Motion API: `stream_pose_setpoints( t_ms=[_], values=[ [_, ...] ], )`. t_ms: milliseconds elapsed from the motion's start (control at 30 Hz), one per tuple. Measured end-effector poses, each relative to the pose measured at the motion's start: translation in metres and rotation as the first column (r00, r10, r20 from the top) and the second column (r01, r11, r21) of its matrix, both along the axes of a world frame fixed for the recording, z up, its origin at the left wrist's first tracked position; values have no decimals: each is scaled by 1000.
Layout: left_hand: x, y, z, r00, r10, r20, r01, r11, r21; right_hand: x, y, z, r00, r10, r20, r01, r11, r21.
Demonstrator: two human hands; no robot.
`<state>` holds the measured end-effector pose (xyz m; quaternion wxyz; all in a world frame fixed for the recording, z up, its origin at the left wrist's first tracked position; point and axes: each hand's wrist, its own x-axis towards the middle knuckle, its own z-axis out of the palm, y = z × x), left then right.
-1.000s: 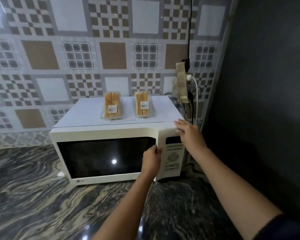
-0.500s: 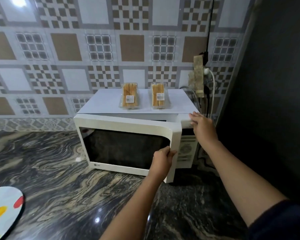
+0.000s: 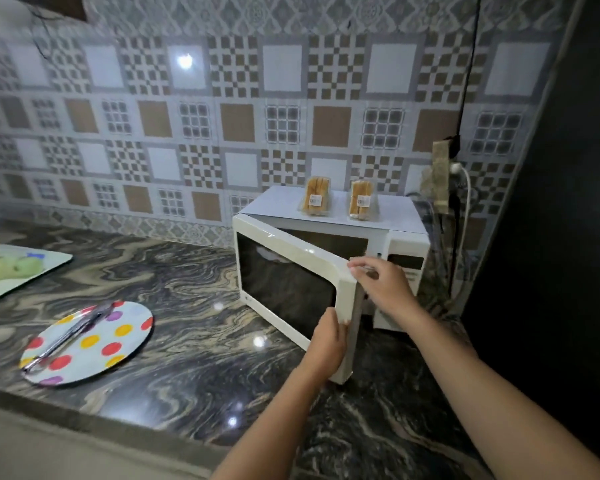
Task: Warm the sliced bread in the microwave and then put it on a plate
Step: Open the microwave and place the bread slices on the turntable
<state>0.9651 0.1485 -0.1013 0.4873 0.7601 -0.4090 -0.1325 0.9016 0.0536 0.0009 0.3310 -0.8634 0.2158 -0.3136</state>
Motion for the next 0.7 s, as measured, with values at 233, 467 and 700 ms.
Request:
stream_pose_setpoints(
  t_ms=[233,467,700],
  values=[
    [-11,89,-14,977,213,-5,-212,969,-131,-4,75,-6,967,253,18,-252,967,-34],
    [25,172,-16,909,377,-179,-409,889,-204,36,171,-12,940,339,-45,-341,921,-190],
    [83,246,-5,874,427,-234,-477,848,-233,95,256,-12,961,278,-8,-275,948,-157]
  ],
)
